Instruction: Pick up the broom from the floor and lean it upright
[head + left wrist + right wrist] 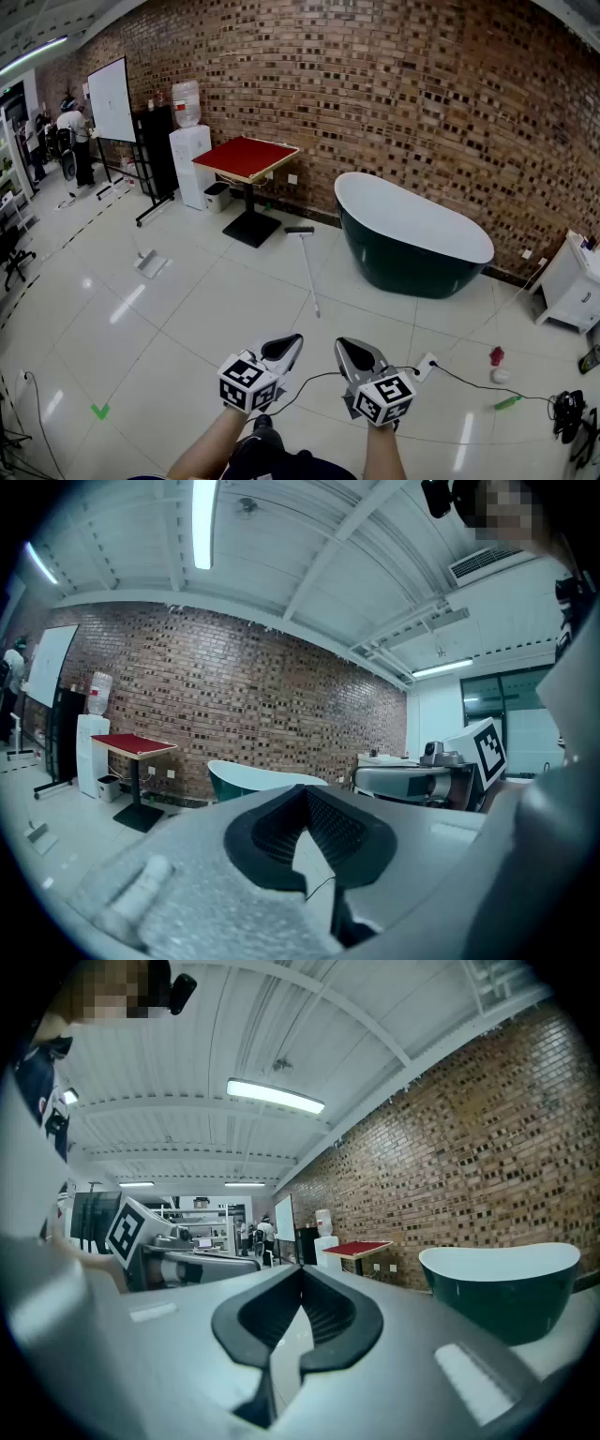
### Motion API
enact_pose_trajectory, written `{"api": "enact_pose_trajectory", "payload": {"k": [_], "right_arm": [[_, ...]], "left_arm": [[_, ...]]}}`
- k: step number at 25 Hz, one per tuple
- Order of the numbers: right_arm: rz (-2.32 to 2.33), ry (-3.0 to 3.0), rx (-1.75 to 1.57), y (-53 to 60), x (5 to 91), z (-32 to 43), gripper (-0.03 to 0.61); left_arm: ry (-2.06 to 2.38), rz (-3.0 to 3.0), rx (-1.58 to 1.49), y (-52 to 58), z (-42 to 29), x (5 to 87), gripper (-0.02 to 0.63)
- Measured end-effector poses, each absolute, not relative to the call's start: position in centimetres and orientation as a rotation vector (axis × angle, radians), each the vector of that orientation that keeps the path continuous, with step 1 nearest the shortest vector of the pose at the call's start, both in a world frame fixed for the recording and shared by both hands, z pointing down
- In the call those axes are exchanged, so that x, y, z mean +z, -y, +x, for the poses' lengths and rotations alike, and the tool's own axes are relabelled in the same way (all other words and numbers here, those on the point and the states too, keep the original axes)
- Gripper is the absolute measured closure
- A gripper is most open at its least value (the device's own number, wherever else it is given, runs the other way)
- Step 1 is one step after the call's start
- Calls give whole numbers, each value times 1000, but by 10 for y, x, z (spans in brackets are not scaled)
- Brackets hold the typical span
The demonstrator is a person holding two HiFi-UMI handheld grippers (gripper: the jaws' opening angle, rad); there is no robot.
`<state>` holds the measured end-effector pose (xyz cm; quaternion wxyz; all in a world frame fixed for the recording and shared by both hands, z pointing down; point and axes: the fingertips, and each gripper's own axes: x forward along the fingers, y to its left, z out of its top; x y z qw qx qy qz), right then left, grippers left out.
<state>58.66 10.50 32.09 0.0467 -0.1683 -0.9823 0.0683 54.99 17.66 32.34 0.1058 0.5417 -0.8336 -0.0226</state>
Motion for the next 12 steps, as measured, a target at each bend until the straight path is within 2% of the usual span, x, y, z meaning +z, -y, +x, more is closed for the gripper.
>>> {"api": "enact_pose_trajectory", "payload": {"k": [5,12], "right_arm": [[-518,2983,219,-107,328,554,572],[-533,2934,160,-121,332,463,572]], "left_arm": [[2463,1579,-64,-184,517,327,613],[2457,1579,-90,-200,430,335,614]]}}
